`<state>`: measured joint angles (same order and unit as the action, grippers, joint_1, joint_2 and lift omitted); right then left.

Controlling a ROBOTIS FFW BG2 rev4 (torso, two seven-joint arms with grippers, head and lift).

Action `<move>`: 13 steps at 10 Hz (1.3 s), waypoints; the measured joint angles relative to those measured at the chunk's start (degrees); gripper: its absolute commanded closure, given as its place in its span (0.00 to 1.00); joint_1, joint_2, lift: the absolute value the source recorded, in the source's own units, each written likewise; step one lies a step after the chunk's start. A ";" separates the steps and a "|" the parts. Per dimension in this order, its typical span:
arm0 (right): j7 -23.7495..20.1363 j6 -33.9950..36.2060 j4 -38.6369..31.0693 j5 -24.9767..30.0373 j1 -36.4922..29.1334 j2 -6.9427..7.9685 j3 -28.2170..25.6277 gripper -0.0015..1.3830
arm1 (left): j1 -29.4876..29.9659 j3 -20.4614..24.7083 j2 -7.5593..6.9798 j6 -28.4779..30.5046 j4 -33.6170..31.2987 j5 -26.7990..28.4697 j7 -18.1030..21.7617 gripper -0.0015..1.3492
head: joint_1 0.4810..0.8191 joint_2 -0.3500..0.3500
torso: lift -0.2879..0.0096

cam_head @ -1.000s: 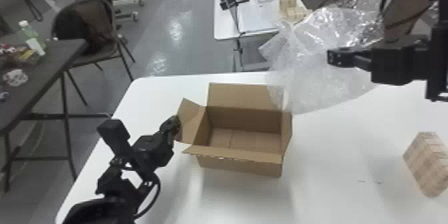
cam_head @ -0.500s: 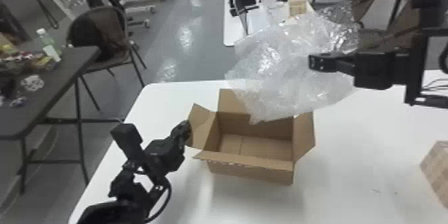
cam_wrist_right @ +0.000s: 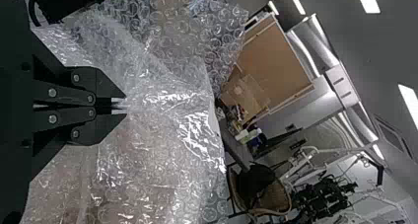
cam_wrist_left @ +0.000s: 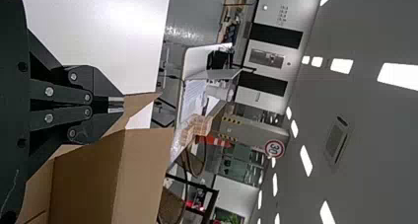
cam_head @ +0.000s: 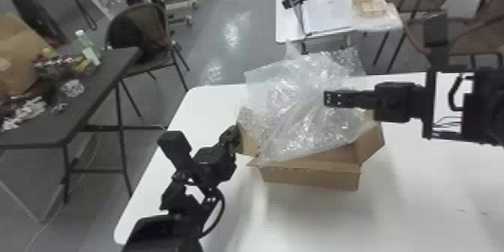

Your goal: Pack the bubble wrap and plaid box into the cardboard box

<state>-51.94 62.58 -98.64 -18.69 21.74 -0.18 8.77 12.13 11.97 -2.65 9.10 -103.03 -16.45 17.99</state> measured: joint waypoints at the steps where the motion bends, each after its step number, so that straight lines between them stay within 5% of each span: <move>1: 0.00 -1.29 2.39 -1.48 0.22 0.00 0.70 0.89 | 0.62 -1.20 -0.02 -2.20 0.06 -0.43 -2.74 0.89 | 0.61 1.00 | 0.56; 4: 0.01 -2.20 5.64 -1.03 0.02 0.00 1.12 0.89 | 2.80 -4.76 -0.10 -8.71 0.10 -1.45 -9.94 0.89 | 0.63 1.00 | 0.56; 7: 1.40 -6.92 14.10 0.39 0.76 0.00 3.37 0.88 | 3.07 -5.98 -1.04 -9.75 0.10 -2.43 -10.86 0.89 | 0.63 1.00 | 0.56; 8: 2.20 -10.33 17.64 -0.35 1.19 0.00 4.30 0.71 | 3.04 -6.42 -1.48 -9.90 0.14 -2.84 -11.29 0.89 | 0.63 1.00 | 0.56; 10: 7.51 -15.12 19.71 -0.45 0.48 0.00 4.86 0.20 | 3.03 -6.69 -1.73 -10.10 0.19 -3.34 -11.50 0.89 | 0.63 0.99 | 0.56; 11: 9.40 -16.59 18.97 -0.59 -0.61 0.00 4.59 0.06 | 3.12 -6.55 -1.74 -10.15 0.20 -3.55 -11.50 0.89 | 0.63 0.99 | 0.56; 13: 11.35 -18.13 15.24 0.07 -2.82 0.00 3.56 0.10 | 3.32 -6.20 -1.74 -10.14 0.20 -3.88 -11.58 0.89 | 0.63 0.98 | 0.56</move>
<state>-40.59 44.46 -83.40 -18.63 18.92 -0.18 12.32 15.44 5.77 -4.40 -1.03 -102.83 -20.33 6.42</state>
